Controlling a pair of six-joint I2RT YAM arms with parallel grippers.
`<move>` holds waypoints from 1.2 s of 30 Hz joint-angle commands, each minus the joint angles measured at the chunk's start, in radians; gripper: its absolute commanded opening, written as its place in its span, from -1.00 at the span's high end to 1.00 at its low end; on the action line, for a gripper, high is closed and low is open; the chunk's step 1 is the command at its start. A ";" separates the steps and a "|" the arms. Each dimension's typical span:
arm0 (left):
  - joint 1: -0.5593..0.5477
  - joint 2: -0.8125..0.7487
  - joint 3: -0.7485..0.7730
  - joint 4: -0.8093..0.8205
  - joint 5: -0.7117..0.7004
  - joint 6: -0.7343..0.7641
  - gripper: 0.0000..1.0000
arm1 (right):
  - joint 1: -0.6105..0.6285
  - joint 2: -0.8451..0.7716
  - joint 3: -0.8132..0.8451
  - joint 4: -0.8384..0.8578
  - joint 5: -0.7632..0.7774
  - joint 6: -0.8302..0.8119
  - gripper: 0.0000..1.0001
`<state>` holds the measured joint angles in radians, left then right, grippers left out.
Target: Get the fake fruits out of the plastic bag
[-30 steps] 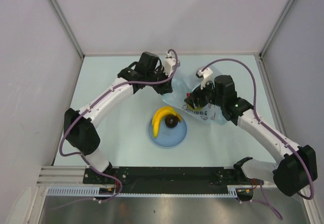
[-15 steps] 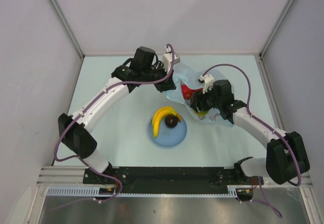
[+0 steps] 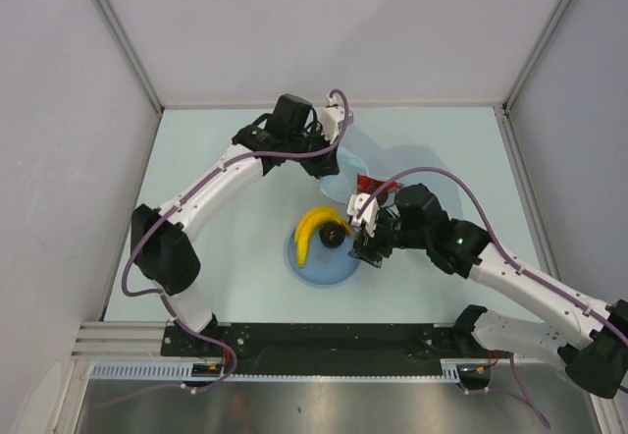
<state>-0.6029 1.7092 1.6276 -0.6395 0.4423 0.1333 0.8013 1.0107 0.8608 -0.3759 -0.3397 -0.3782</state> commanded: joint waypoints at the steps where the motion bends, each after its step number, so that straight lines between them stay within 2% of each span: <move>1: 0.014 0.006 0.106 0.023 0.001 -0.015 1.00 | 0.039 0.020 0.029 -0.153 -0.070 -0.201 0.14; 6: 0.032 0.007 0.126 0.015 0.006 -0.009 1.00 | 0.076 0.123 0.030 -0.107 -0.116 -0.248 0.13; 13: 0.043 -0.051 0.034 0.034 0.023 -0.012 1.00 | 0.081 0.288 0.030 0.049 -0.091 -0.226 0.05; 20: 0.052 -0.140 -0.040 0.041 0.029 -0.001 1.00 | 0.088 0.374 0.030 0.126 -0.073 -0.228 0.08; 24: 0.052 -0.174 -0.071 0.043 0.035 0.011 1.00 | 0.087 0.417 0.030 0.160 -0.074 -0.240 0.03; 27: 0.052 -0.187 -0.080 0.040 0.036 0.014 1.00 | 0.084 0.449 0.030 0.160 -0.068 -0.266 -0.08; 28: 0.054 -0.189 -0.083 0.040 0.039 0.014 1.00 | 0.079 0.451 0.027 0.169 -0.056 -0.269 -0.16; 29: 0.054 -0.191 -0.083 0.041 0.039 0.014 1.00 | 0.078 0.453 0.023 0.183 -0.045 -0.265 -0.34; 32: 0.054 -0.189 -0.083 0.041 0.050 0.014 1.00 | 0.072 0.453 0.015 0.192 -0.036 -0.272 -0.54; 36: 0.054 -0.174 -0.077 0.043 0.059 0.009 1.00 | 0.070 0.450 0.006 0.181 -0.036 -0.289 -0.67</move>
<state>-0.5568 1.5551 1.5501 -0.6170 0.4648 0.1329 0.8753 1.4670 0.8642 -0.2371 -0.3859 -0.6357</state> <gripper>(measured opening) 0.005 0.821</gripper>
